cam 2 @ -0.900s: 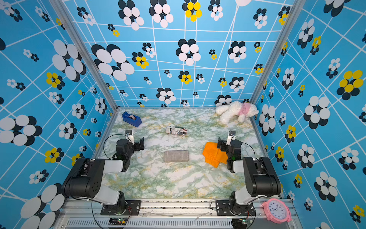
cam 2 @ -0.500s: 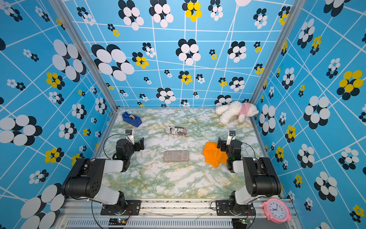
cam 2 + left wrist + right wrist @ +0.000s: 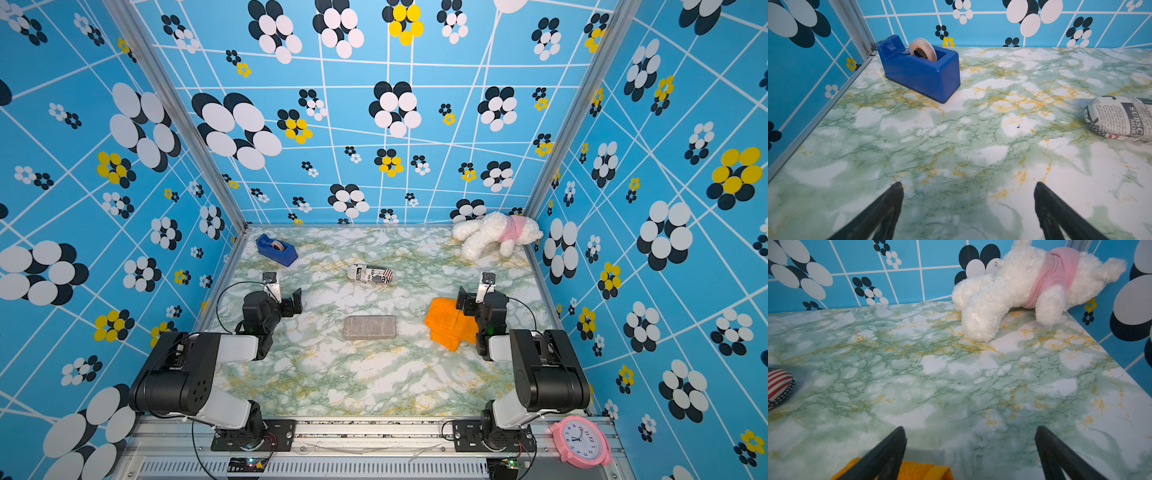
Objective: Wipe the eyeglass case
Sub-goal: Pick up the eyeglass case from the center of the board.
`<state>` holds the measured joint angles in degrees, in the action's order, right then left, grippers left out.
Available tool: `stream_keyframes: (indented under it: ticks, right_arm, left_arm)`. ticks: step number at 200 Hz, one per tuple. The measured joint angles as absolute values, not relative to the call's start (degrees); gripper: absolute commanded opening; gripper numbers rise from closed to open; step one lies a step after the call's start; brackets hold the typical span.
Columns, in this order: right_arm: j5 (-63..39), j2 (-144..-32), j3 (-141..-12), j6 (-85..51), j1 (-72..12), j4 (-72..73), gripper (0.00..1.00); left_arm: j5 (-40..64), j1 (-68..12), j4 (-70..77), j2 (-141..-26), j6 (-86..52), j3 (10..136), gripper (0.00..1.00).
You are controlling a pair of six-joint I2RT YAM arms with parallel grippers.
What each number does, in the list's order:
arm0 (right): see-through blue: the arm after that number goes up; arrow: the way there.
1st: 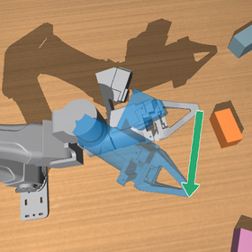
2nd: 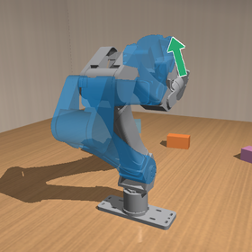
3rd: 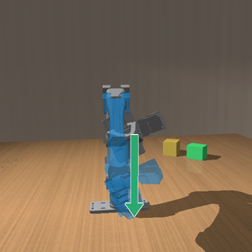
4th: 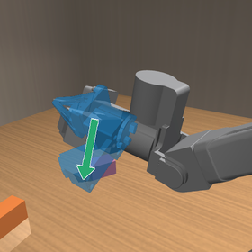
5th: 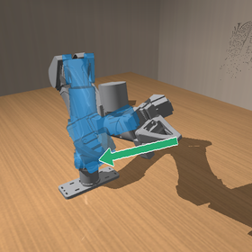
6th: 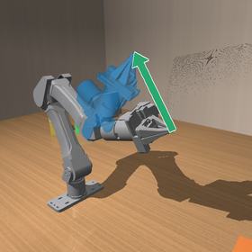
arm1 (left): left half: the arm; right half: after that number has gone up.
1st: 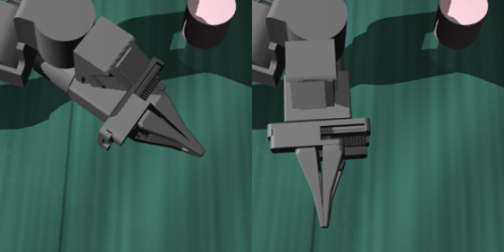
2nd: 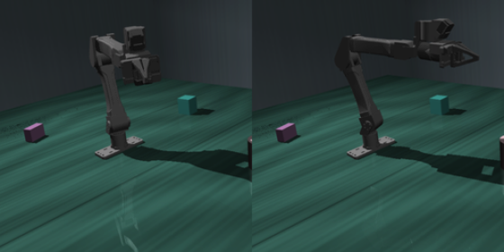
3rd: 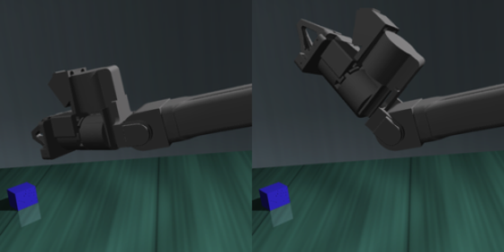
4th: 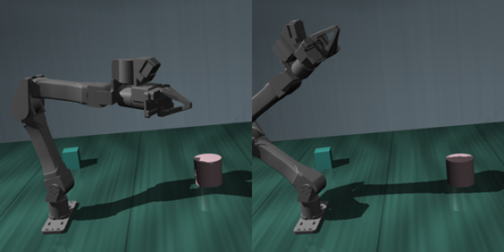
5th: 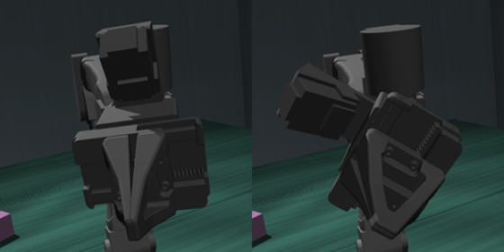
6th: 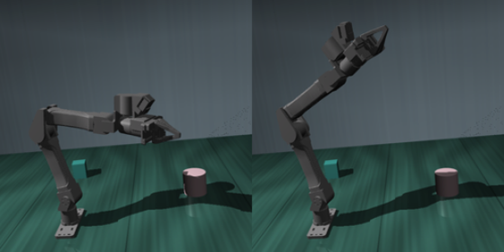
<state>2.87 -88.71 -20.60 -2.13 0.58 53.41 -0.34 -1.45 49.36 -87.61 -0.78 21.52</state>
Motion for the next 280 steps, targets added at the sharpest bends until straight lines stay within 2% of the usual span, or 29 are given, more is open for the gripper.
stream_keyframes:
  ticks: [35,66,93,124,149,182,195,211,250,280]
  right_arm:
    - [3.1,-88.7,-20.6,-2.2,0.6,53.5,0.99]
    - [5.4,-86.1,-19.2,-2.6,0.6,54.0,0.91]
    - [7.1,-75.4,-20.5,-4.1,0.6,44.7,0.90]
    - [6.7,-65.5,-31.2,-8.1,0.6,28.3,0.86]
    - [4.3,-62.8,-38.3,-11.1,0.5,16.8,0.83]
    - [-0.1,-64.5,-47.3,-13.3,-0.2,-1.5,0.80]
    - [-1.7,-66.6,-50.4,-13.4,-1.0,-7.6,0.79]
    - [-3.4,-69.2,-53.1,-13.8,-2.0,-14.1,0.77]
    - [-5.1,-73.5,-55.2,-15.5,-7.1,-22.2,0.77]
    - [-5.8,-78.1,-59.2,-15.5,-12.1,-23.8,0.80]
  left_arm:
    - [-0.3,-1.5,49.3,-87.6,-0.8,21.5,0.99]
    - [-0.9,-1.5,45.9,-85.2,-0.8,22.1,0.99]
    - [-3.5,-1.9,32.9,-81.0,-1.0,29.7,0.99]
    - [-6.0,-3.7,20.2,-74.3,-3.5,37.9,1.00]
    - [-5.8,-6.4,8.8,-70.9,-5.2,44.1,0.92]
    - [0.8,-11.2,-6.3,-70.1,-4.4,52.8,0.91]
    - [3.3,-13.9,-10.2,-70.3,-2.6,54.0,0.85]
    - [5.7,-18.2,-15.3,-71.8,1.4,55.3,0.84]
    - [15.4,-29.6,-26.7,-76.5,17.8,58.7,0.81]
    - [22.8,-32.3,-36.8,-79.7,28.9,64.8,0.78]
